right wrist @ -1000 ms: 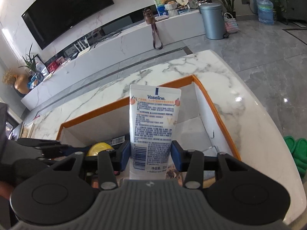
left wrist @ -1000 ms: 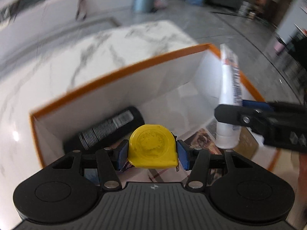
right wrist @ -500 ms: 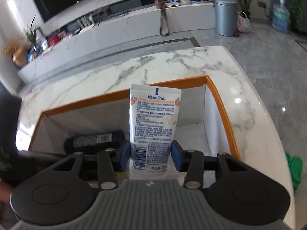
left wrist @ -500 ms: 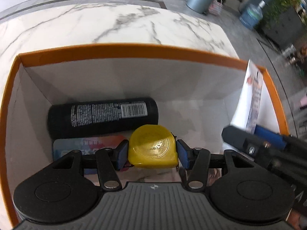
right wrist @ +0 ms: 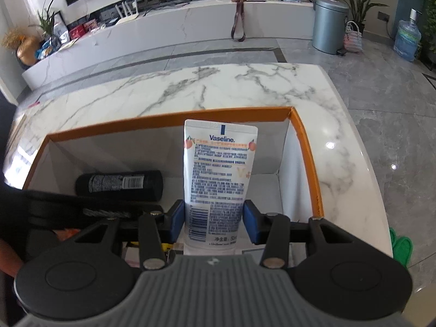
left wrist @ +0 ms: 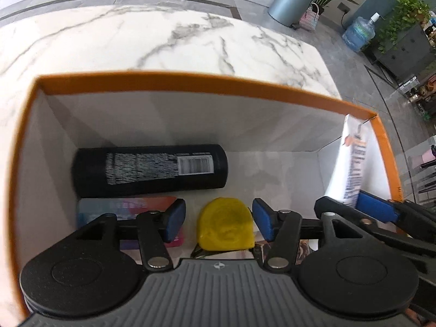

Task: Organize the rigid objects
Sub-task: 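Lower the tape measure and Vaseline tube into the box and open both grippers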

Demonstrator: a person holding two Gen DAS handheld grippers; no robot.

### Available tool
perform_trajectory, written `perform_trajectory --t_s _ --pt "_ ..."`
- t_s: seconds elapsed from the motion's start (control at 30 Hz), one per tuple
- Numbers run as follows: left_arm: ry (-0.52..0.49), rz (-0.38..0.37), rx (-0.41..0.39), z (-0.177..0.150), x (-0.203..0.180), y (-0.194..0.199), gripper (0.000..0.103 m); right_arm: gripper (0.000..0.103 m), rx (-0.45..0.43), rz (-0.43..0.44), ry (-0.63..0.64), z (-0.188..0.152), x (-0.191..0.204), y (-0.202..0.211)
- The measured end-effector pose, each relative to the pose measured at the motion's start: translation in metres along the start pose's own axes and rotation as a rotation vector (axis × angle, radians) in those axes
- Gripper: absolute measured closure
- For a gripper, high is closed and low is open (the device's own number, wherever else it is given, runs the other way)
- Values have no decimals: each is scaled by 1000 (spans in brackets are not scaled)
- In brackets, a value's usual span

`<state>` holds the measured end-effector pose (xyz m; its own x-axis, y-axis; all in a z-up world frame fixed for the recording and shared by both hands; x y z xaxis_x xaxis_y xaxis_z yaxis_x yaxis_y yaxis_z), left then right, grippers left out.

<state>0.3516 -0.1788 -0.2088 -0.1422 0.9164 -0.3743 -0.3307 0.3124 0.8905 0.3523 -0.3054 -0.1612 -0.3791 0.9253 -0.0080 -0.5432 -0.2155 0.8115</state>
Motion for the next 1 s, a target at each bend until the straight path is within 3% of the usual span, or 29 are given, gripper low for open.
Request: perform_trajectory --t_s 0.23,0.5,0.67,0.83,1.0 --pt "-95 17 -59 10 0 29 39 56 63 42 290 5 21 -7" --pt "-78 -3 -50 6 9 34 39 56 165 22 887 0 43 -25" --pt "-104 -6 -43 2 6 36 39 56 228 -43 1197 -13 46 -42" --pt "-117 -4 -48 2 7 36 39 56 244 -77 1351 -25 47 -56" --pt "-119 -13 -43 0 8 37 39 56 240 -106 1387 -27 49 -63"
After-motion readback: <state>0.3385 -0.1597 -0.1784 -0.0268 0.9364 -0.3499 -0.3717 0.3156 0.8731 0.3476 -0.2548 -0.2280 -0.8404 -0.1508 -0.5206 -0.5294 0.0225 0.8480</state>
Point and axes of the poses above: each gripper's, at about its wrist camera, not at the fingertips, and y roughly against the way its jaws point, x to its left, z to its top, the point moved 10 cm from there along -y, roughly the way its jaws point, and after that the axes turned 12 degrees about y, right-handed, at the moved point
